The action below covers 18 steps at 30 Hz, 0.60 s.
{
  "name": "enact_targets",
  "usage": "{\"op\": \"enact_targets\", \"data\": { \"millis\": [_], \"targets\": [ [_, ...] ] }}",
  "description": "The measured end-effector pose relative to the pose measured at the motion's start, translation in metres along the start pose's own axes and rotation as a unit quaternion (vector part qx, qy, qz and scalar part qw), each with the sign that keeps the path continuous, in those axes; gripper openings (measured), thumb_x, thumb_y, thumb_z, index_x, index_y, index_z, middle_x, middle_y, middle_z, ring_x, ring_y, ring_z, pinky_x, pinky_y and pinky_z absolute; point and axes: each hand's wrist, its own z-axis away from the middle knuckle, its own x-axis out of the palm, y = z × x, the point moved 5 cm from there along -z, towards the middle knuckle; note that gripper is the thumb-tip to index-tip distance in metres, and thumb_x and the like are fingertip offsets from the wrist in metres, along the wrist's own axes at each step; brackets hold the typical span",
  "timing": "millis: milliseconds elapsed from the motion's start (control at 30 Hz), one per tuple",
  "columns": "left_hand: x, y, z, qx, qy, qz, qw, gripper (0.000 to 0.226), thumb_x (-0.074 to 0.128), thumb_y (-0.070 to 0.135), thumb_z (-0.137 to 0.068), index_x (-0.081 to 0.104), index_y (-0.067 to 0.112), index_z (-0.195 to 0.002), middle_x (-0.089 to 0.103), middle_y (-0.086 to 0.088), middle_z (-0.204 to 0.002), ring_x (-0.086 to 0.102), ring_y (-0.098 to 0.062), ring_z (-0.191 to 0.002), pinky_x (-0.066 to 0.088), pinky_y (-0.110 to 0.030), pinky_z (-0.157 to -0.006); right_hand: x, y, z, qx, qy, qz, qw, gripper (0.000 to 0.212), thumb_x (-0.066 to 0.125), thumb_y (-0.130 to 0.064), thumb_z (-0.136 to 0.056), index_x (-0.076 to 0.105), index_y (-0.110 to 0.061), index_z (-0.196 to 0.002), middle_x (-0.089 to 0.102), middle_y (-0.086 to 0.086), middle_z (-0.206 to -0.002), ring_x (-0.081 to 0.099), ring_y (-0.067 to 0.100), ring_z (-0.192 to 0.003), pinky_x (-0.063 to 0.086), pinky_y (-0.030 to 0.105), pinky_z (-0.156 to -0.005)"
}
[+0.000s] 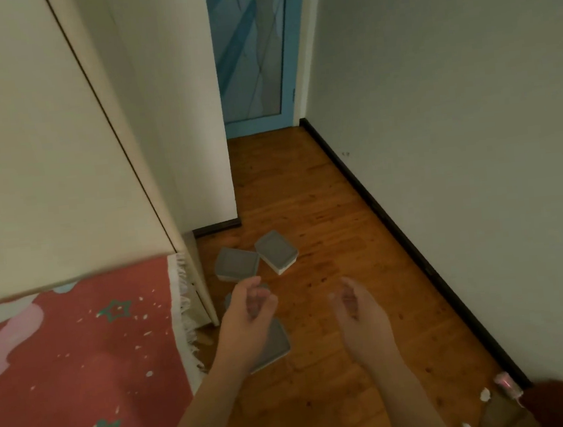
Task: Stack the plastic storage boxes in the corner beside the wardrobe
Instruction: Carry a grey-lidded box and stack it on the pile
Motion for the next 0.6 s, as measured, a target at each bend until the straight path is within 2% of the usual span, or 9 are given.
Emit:
{"op": "enact_targets", "data": {
  "millis": [100,200,367,500,600],
  "targets": [
    [0.016,0.000,-0.014,-0.020,0.024,-0.015,0.999,0.037,0.059,0.036,-0.095,0.046,0.034,-0.129,0.061,0.017,-0.107,0.058,0.000,-0.099,0.043,-0.018,-0.080,-0.005,0.007,-0.032,-0.008,-0.034,0.003,0.999,0.050,0.054,-0.045,-0.096,0.045,-0.027,-0.142,0.056,-0.014,-0.121,0.052,0.000,-0.105,0.041,0.019,-0.085],
    [0.033,0.002,-0.032,-0.030,0.042,-0.028,0.998,0.038,0.058,0.036,-0.095,0.045,0.031,-0.130,0.061,0.015,-0.107,0.056,0.002,-0.099,0.042,-0.016,-0.080,-0.010,0.018,-0.070,-0.019,-0.049,-0.002,0.999,0.049,0.054,-0.045,-0.096,0.045,-0.027,-0.142,0.057,-0.014,-0.118,0.055,0.004,-0.106,0.044,0.022,-0.084],
    [0.056,-0.002,-0.051,-0.058,0.119,-0.004,0.991,0.039,0.061,0.036,-0.094,0.049,0.029,-0.130,0.063,0.016,-0.104,0.058,0.001,-0.101,0.049,-0.028,-0.091,-0.007,0.026,-0.124,-0.034,-0.119,0.015,0.992,0.049,0.052,-0.046,-0.097,0.044,-0.028,-0.142,0.059,-0.010,-0.124,0.054,0.009,-0.110,0.045,0.028,-0.089],
    [0.065,-0.011,-0.066,-0.079,0.144,-0.019,0.986,0.039,0.060,0.039,-0.094,0.048,0.032,-0.129,0.062,0.016,-0.109,0.059,-0.003,-0.104,0.051,-0.031,-0.089,-0.002,0.034,-0.152,-0.051,-0.133,0.039,0.989,0.049,0.054,-0.043,-0.097,0.046,-0.024,-0.141,0.060,-0.007,-0.124,0.055,0.010,-0.114,0.045,0.028,-0.092],
    [0.068,-0.020,-0.080,-0.089,0.165,-0.014,0.982,0.038,0.061,0.039,-0.093,0.049,0.032,-0.128,0.063,0.015,-0.108,0.059,0.000,-0.101,0.049,-0.027,-0.084,0.010,0.039,-0.172,-0.062,-0.147,0.064,0.985,0.048,0.053,-0.044,-0.096,0.047,-0.025,-0.140,0.061,-0.008,-0.123,0.056,0.010,-0.114,0.045,0.027,-0.090]
  ]
}}
